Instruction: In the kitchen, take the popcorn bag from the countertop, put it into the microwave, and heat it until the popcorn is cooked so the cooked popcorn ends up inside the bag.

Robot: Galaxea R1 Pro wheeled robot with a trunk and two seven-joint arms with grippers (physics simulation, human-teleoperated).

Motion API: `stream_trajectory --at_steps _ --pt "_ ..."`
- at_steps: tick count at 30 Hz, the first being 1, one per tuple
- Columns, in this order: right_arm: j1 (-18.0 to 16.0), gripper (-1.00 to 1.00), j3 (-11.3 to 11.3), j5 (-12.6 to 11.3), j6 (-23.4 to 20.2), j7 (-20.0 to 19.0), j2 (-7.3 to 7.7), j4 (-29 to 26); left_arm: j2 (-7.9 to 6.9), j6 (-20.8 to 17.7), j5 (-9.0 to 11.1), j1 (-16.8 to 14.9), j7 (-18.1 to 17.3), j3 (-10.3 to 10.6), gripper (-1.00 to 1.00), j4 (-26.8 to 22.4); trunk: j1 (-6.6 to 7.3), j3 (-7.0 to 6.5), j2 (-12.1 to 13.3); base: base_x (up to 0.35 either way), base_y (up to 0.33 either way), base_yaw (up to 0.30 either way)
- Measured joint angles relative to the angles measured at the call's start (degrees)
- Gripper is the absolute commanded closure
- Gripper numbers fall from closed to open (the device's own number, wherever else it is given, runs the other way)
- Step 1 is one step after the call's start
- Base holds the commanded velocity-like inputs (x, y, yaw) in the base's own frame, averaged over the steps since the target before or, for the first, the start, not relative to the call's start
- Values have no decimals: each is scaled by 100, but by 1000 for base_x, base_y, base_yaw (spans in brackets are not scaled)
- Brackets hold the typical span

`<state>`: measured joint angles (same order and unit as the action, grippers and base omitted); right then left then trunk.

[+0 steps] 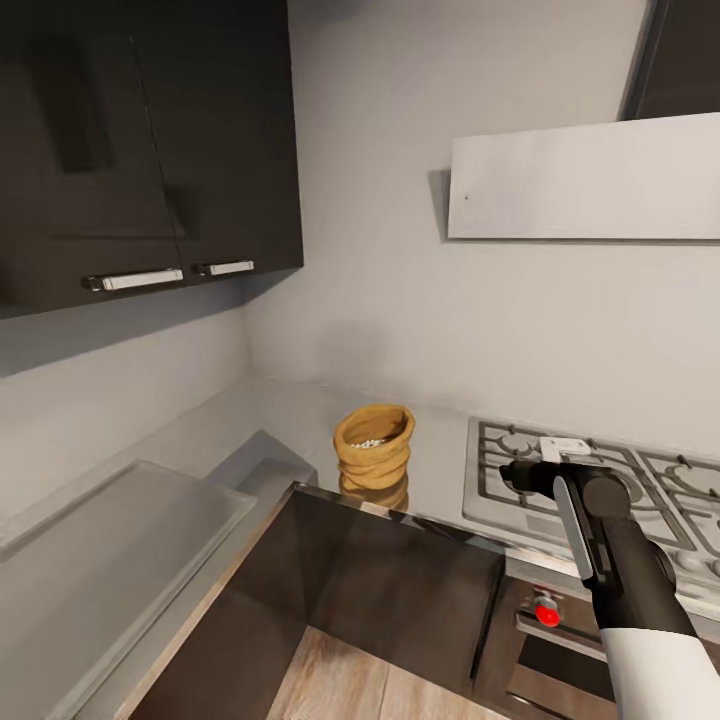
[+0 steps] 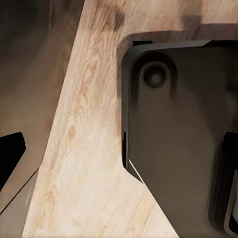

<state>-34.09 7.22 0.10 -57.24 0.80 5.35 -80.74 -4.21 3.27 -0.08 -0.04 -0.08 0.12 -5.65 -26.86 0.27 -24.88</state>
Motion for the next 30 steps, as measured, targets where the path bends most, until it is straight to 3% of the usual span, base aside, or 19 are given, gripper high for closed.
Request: stream_trajectory --at_steps 5,6,7,10,12,15,18,20,22,24,26,30 --pt "-1 -100 -17 -10 0 -4 -2 0 2 -2 0 -3 0 4 -100 -1 0 0 0 0 0 0" --pt "-4 -100 -369 -62 1 -10 -44 0 7 -1 -3 -5 0 9 -100 2 0 0 0 0 0 0" --pt "-5 -100 -664 -63 1 -8 -135 0 8 -1 -6 -5 0 11 -100 2 0 0 0 0 0 0" --pt "-17 -100 -985 -30 2 123 -562 0 9 -1 -9 -4 0 12 -100 7 0 0 0 0 0 0" --pt "-87 -100 -1033 0 -4 356 -710 1 14 -3 -11 -4 0 12 -100 7 0 0 0 0 0 0" --pt "-284 -100 -1054 -10 -17 689 -794 42 21 -8 -15 -4 0 12 -100 8 0 0 0 0 0 0" --pt "-691 -100 -1059 -13 -43 798 -812 241 38 -10 -16 -1 0 12 -100 9 0 0 0 0 0 0" --pt "-1145 -100 -1023 -12 -71 819 -815 673 42 -10 -16 0 0 12 -100 9 0 -1 0 0 0 0" --pt "-1791 -100 -911 -6 -110 828 -811 1524 44 -9 -16 1 0 12 -100 10 -1 -1 1 0 0 0" --pt "-2635 -100 -806 4 -119 829 -793 2740 44 -10 -16 1 0 12 -100 10 0 -1 1 0 0 0" --pt "-3178 -100 -744 15 -115 829 -710 3561 44 -11 -16 -2 0 12 -100 8 0 -1 1 0 0 0" --pt "-3854 -100 -595 18 -113 834 -468 4456 44 -11 -16 -4 0 12 -100 8 0 -1 0 0 0 0"
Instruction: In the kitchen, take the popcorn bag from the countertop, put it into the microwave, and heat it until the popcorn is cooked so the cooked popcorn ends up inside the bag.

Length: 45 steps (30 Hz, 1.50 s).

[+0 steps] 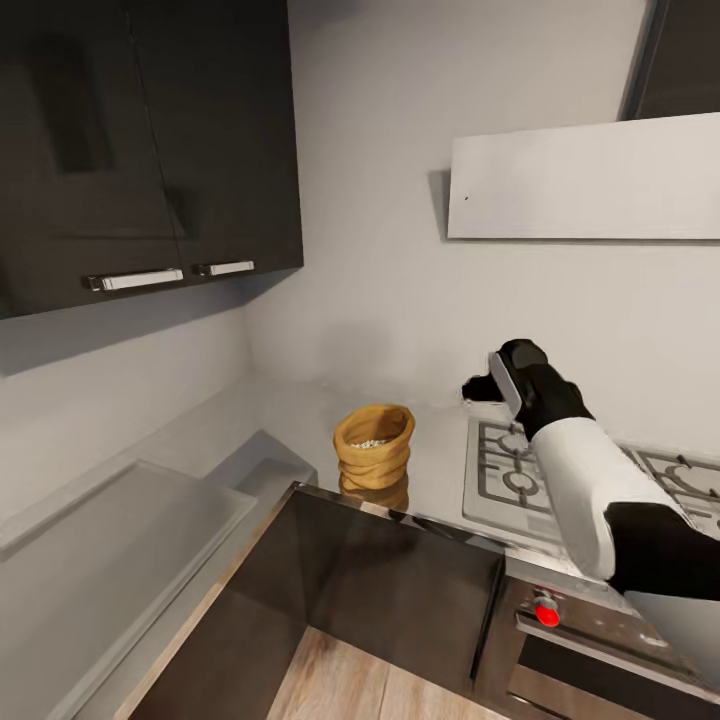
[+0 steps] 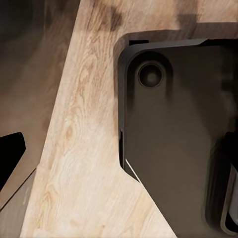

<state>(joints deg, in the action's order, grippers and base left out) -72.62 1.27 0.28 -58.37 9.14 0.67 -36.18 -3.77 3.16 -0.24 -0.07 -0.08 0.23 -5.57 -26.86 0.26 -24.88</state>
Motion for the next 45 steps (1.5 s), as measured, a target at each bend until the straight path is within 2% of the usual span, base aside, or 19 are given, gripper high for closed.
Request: stream_trajectory --at_steps 1,4,7,13,23,26,36,45 --pt "-154 -100 21 1 0 -1 77 179 0 0 0 0 0 0 -100 0 0 0 0 0 0 0" --pt "-334 -100 38 -10 -3 3 196 358 0 0 0 0 0 0 -100 0 0 0 0 0 0 0" --pt "-373 -100 43 -31 -14 5 225 387 0 1 0 4 0 0 -100 1 0 1 0 0 0 0" --pt "-383 -100 27 -39 -15 5 211 397 0 -3 0 1 0 1 -100 1 0 1 0 0 0 41" --pt "-379 -100 25 -36 -13 7 195 430 0 -5 0 5 0 0 -100 4 2 1 -1 123 -111 238" --pt "-375 -100 25 -39 -15 0 147 805 0 -1 0 7 0 0 -100 4 0 1 1 20 -18 253" --pt "-375 -100 24 -41 -12 -7 60 1390 0 -6 0 -1 0 0 -100 2 0 1 0 89 -82 253" --pt "-374 -100 24 -42 -8 -10 58 1467 0 -4 0 2 0 0 -100 1 0 1 0 4 -4 71"
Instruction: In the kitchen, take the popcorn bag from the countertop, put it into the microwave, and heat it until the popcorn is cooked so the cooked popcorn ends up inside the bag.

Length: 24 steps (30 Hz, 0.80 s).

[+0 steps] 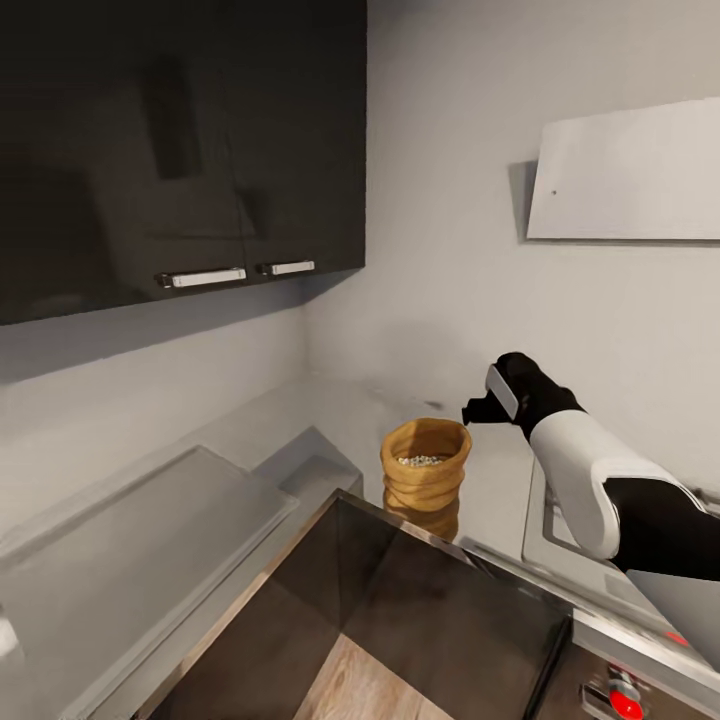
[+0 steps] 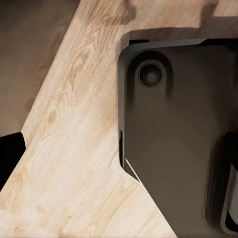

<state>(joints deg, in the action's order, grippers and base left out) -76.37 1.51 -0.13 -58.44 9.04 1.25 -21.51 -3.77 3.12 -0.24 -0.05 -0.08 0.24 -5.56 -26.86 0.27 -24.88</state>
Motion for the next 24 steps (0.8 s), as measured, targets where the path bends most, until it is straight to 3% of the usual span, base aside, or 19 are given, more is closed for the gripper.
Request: stream_trajectory --at_steps 9,24 --pt "0 -100 7 -5 1 -15 -105 130 0 -1 0 -3 0 0 -100 -1 0 0 0 0 0 18" --pt "-1 -100 68 -14 3 -15 -141 371 0 3 0 3 0 0 -100 2 0 0 0 38 0 223"
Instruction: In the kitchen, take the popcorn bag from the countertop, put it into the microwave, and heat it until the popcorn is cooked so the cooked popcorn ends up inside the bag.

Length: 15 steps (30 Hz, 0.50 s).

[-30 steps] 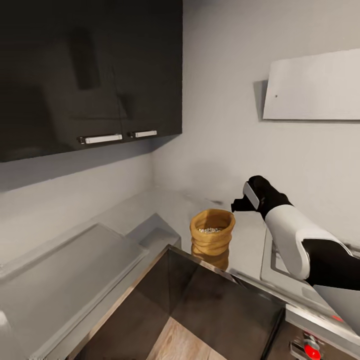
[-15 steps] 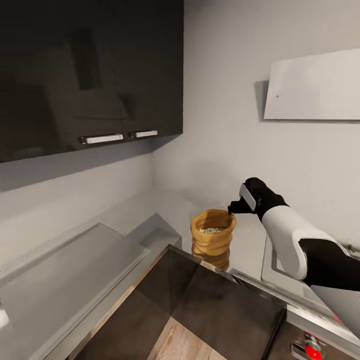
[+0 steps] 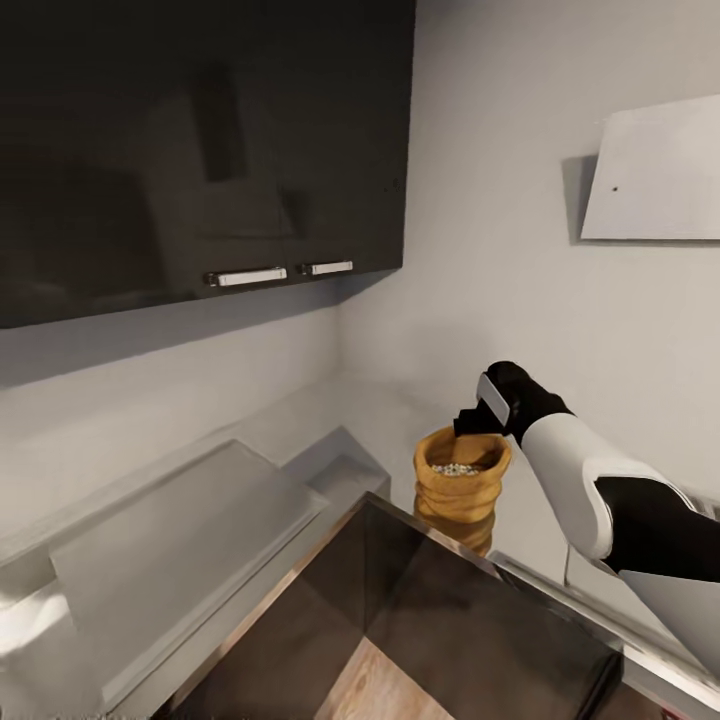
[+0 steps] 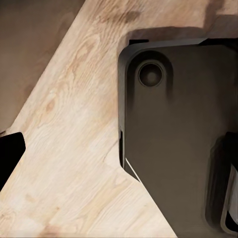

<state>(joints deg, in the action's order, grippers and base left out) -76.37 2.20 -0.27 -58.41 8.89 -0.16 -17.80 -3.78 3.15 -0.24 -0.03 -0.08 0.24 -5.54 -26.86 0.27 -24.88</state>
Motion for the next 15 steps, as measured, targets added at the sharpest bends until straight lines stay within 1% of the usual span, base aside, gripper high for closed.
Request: stream_trajectory --at_steps 2,4,6,8,9,11,13,14,15 --pt "3 -100 4 4 -2 5 0 49 0 6 0 1 0 0 -100 0 0 0 0 75 0 47" --pt "7 -100 45 5 -4 7 6 160 -1 9 0 -3 0 0 -100 -2 2 0 -1 241 0 14" --pt "9 -100 197 6 -6 4 19 207 0 7 0 -2 0 0 -100 -1 1 0 0 150 0 5" --pt "9 -100 415 7 -4 28 23 220 0 4 0 -4 0 0 -100 -2 1 0 0 53 0 2" --pt "10 -100 674 11 5 166 25 225 0 2 0 -5 0 0 -100 -3 0 0 0 20 0 1" --pt "9 -100 1016 10 24 433 26 227 0 2 0 -3 0 0 -100 -2 0 0 0 10 0 0" --pt "10 -100 1457 9 32 753 18 228 -1 4 0 1 0 0 -100 -1 0 0 0 4 0 0" --pt "10 -100 1810 13 43 1006 19 228 0 2 0 -2 0 0 -100 -2 0 0 0 2 0 0" --pt "10 -100 2055 11 63 1179 22 228 0 4 0 -3 0 0 -100 -2 0 0 0 1 0 0"
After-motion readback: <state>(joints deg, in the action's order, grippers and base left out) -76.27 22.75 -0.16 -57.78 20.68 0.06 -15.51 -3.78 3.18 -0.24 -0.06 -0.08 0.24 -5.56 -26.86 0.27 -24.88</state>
